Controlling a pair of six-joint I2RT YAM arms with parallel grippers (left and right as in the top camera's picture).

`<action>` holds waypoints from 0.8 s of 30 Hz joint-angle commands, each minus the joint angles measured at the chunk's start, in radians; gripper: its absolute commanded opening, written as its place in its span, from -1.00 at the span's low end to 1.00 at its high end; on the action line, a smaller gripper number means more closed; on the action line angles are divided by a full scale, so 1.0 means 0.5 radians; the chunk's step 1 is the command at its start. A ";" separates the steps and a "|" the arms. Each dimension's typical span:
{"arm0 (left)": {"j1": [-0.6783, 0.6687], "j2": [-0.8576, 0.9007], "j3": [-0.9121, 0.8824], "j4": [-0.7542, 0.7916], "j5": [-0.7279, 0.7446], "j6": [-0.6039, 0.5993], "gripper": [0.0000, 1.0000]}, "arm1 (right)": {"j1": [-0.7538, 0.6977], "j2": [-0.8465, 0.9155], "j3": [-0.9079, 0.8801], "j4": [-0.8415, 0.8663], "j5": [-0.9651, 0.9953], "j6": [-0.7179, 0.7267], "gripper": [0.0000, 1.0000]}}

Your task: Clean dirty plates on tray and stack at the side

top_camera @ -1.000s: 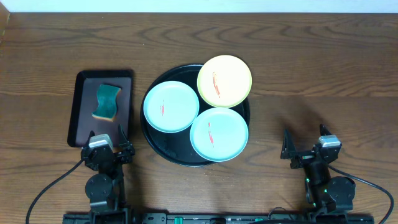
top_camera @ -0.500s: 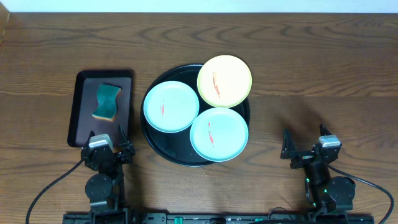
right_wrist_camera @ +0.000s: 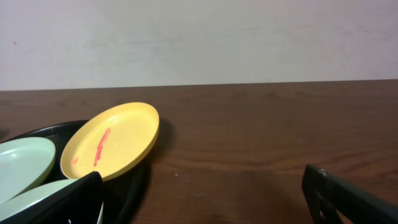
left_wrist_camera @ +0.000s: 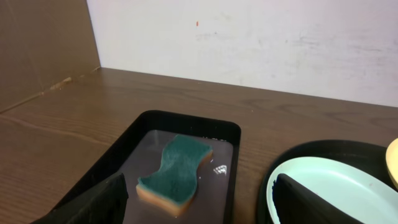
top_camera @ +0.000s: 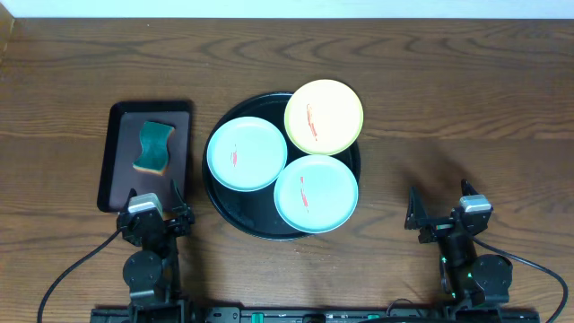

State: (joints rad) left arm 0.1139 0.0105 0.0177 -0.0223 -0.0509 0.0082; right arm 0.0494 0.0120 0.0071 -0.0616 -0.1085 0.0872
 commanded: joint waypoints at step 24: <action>-0.010 -0.013 -0.023 -0.088 -0.014 0.034 0.50 | 0.008 -0.007 -0.003 0.127 0.007 0.018 0.99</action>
State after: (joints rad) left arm 0.1139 0.0105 0.0177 -0.0216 -0.0509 0.0082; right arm 0.0494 0.0120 0.0071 -0.0059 -0.1085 0.0872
